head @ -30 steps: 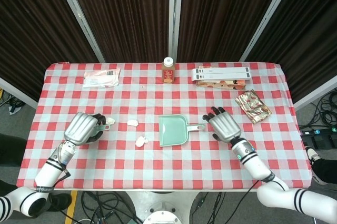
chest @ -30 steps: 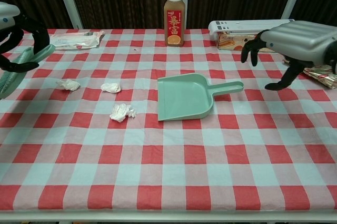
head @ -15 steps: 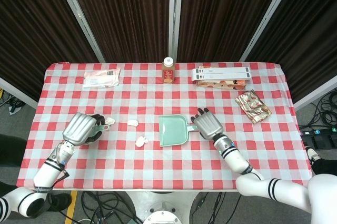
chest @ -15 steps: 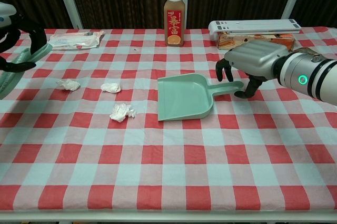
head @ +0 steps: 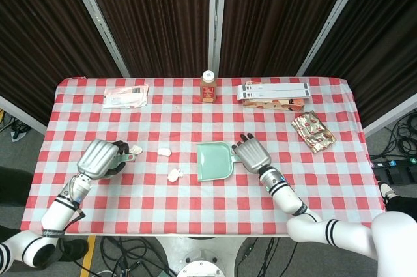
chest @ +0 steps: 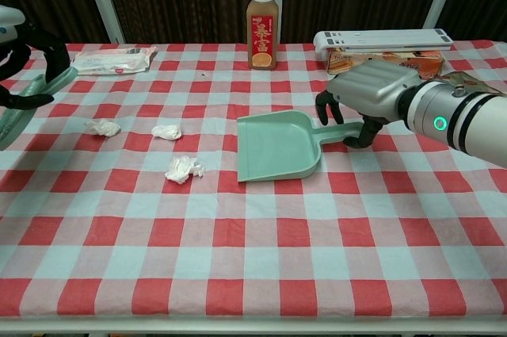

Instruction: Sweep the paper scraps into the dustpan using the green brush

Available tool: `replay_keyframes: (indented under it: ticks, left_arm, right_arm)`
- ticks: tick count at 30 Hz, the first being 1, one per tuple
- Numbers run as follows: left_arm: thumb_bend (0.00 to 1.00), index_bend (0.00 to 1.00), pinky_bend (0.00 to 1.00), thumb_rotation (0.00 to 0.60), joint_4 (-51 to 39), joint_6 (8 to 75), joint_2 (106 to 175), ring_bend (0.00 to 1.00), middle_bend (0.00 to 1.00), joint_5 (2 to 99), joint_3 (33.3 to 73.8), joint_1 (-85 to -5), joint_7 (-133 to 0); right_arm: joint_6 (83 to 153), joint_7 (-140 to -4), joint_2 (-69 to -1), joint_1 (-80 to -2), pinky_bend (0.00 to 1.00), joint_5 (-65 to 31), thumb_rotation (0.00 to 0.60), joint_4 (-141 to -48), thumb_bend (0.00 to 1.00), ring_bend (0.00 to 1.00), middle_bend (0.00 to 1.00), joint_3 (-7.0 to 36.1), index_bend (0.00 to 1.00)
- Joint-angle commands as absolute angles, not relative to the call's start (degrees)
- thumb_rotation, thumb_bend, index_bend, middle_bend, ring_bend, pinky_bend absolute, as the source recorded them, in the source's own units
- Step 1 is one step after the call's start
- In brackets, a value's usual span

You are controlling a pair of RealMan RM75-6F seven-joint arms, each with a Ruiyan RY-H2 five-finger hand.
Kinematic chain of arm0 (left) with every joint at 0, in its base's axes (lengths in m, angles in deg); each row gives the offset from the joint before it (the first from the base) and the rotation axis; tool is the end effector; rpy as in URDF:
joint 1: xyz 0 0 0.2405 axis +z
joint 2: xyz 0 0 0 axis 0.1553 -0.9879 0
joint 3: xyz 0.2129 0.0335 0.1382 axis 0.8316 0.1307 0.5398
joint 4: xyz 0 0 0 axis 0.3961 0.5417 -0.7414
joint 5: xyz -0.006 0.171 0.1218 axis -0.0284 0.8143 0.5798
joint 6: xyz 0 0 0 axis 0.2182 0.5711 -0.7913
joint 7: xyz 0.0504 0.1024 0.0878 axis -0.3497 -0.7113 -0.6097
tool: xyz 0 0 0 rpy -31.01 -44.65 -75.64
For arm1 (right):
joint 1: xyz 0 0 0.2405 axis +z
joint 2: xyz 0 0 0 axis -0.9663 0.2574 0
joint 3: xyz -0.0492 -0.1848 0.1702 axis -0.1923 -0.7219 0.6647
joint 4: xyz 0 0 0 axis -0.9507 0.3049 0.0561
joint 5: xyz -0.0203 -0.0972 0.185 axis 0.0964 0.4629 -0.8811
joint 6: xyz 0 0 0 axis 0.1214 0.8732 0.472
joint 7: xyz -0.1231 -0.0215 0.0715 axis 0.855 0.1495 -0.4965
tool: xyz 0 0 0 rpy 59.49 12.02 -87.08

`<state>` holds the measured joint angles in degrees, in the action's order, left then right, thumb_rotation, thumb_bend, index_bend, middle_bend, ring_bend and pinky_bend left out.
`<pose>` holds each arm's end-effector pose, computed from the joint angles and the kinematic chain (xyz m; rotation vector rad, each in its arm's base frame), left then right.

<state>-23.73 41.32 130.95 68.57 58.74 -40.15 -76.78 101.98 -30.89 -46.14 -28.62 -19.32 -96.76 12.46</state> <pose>-0.2192 0.2980 0.0634 -1.8412 -0.8219 -0.8954 -0.1493 -0.3498 -0.0576 2.0750 -0.6061 0.6084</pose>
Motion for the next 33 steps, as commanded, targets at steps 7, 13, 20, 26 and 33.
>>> replay_keyframes:
  ticks: [7,13,20,26,33]
  left_arm:
    - [0.45,0.53,0.87,0.6,-23.1,41.2,131.3,0.75,0.55,69.1,58.8,-39.9,-76.2]
    - [0.45,0.53,0.87,0.6,-22.6,41.0,131.2,0.75,0.55,69.3,58.5,-40.0,-75.8]
    - [0.45,0.53,0.87,0.6,-21.2,39.9,130.9,0.75,0.55,69.2,57.0,-41.2,-74.3]
    - [0.45,0.53,0.87,0.6,-18.1,37.2,132.0,0.75,0.55,68.8,55.5,-43.6,-71.9]
    - [0.45,0.53,0.87,0.6,-11.5,33.3,136.1,0.74,0.55,66.5,54.6,-45.9,-70.8]
  right_arm:
    - [102.6,-29.6,-47.1,-27.7,0.23,-21.3,0.6,-96.2,0.24,0.18,0.44,11.8,0.41]
    - [103.0,-29.9,-47.7,-27.3,0.25,-21.2,0.6,-95.6,0.28,0.23,0.49,11.3,0.47]
    - [104.2,-33.4,-47.4,-27.4,0.3,-19.4,0.6,-96.3,0.38,0.33,0.63,11.9,0.64]
    - [104.4,-32.5,-44.4,-26.6,0.3,-20.9,0.6,-99.9,0.4,0.34,0.65,13.1,0.67]
    - [103.6,-30.4,-44.1,-25.8,0.3,-24.1,0.6,-100.1,0.4,0.34,0.65,12.3,0.68]
